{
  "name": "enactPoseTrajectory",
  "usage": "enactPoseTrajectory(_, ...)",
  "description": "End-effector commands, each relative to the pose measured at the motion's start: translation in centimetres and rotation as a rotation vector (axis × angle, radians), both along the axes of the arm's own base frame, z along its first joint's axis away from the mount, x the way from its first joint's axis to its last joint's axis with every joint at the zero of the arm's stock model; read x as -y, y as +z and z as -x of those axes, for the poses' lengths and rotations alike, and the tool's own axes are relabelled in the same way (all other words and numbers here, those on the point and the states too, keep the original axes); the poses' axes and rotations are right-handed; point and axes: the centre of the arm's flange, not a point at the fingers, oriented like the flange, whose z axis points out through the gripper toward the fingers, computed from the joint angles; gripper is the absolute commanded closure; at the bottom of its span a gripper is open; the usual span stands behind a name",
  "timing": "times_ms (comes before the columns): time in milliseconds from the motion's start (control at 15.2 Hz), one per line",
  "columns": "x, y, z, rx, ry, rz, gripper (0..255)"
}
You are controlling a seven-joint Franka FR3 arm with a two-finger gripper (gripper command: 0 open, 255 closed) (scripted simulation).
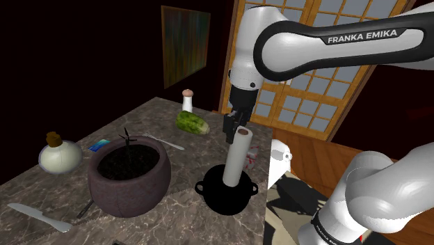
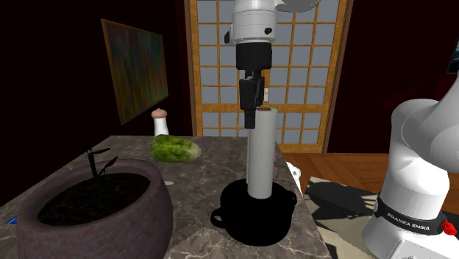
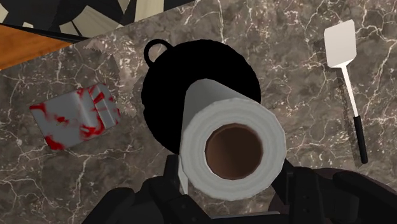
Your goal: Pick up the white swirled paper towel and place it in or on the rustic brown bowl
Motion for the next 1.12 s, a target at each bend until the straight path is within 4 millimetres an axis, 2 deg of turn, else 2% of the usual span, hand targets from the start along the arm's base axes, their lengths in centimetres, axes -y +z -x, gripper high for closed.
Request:
enactPoseTrajectory(0, 0.0, -1.0, 0.0, 0.001, 0.000, 0.000, 255)
enactPoseTrajectory(66, 0.0, -1.7, 0.0, 0.001, 0.000, 0.000, 255)
enactPoseTrajectory(528, 0.0, -1.7, 0.0, 0.001, 0.000, 0.000, 255)
enactPoseTrajectory(594, 0.0, -1.7, 0.0, 0.001, 0.000, 0.000, 0)
enactPoseTrajectory(924, 0.0, -1.7, 0.0, 0.001, 0.000, 0.000, 0)
enactPoseTrajectory(1056, 0.1, 0.9, -0.2, 0.001, 0.000, 0.000, 0)
